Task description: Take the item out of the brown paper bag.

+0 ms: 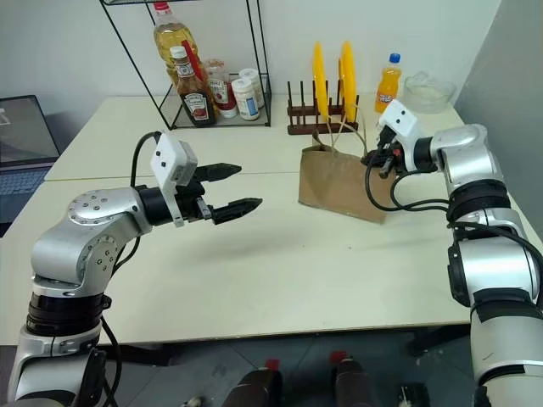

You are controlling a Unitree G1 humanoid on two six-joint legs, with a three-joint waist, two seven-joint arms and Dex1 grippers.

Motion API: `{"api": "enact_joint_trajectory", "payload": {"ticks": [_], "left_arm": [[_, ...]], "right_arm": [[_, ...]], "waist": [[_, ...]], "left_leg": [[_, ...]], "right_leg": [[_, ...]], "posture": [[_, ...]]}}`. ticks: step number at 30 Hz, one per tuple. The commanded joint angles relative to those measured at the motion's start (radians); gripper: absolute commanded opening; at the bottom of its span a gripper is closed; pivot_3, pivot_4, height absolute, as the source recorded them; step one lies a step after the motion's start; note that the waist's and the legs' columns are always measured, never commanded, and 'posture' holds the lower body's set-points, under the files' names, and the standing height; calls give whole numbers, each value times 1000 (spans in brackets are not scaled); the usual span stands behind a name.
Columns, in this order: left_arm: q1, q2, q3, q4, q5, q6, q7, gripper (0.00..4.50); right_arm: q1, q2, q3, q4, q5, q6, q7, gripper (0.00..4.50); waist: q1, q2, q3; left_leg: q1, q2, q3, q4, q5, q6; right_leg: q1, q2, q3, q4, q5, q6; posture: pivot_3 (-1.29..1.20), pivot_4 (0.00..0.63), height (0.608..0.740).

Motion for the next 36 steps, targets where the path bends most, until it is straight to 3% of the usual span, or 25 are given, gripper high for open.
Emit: {"api": "enact_joint_trajectory", "payload": {"ticks": [1, 11, 20, 23, 34, 36], "left_arm": [[-38, 6, -5, 42, 17, -62, -20, 4500], [-65, -5, -34, 78, 6, -94, -67, 4500], [-75, -14, -38, 49, -25, -84, -101, 4500], [-75, -12, -35, 51, -20, -91, -97, 4500], [-66, 8, -26, 44, -18, -83, -96, 4500], [-66, 11, -25, 44, -18, -82, -96, 4500]], "right_arm": [[-17, -32, -7, -50, -3, 4, 7, 1016], [-24, -15, 9, -68, -18, 12, 13, 4429], [-38, 25, 17, -11, -23, -3, -6, 4429], [-46, 34, 7, 19, -16, -3, -18, 3938], [-49, 22, 34, 83, -52, -84, -22, 88], [-49, 19, 40, 87, -59, -99, -22, 36]], "waist": [[0, 0, 0], [-1, 0, 0], [-1, 0, 0], [-2, 0, 0], [-2, 0, 0], [-3, 0, 0]], "left_leg": [[0, 0, 0, 0, 0, 0], [0, 0, 0, 0, 0, 0], [0, 0, 0, 0, 0, 0], [0, 0, 0, 0, 0, 0], [0, 0, 0, 0, 0, 0], [0, 0, 0, 0, 0, 0]], "right_leg": [[0, 0, 0, 0, 0, 0], [0, 0, 0, 0, 0, 0], [0, 0, 0, 0, 0, 0], [0, 0, 0, 0, 0, 0], [0, 0, 0, 0, 0, 0], [0, 0, 0, 0, 0, 0]], "posture": [[0, 150, 740], [0, 150, 740], [0, 150, 740], [0, 150, 740], [0, 150, 740], [0, 150, 740]]}}
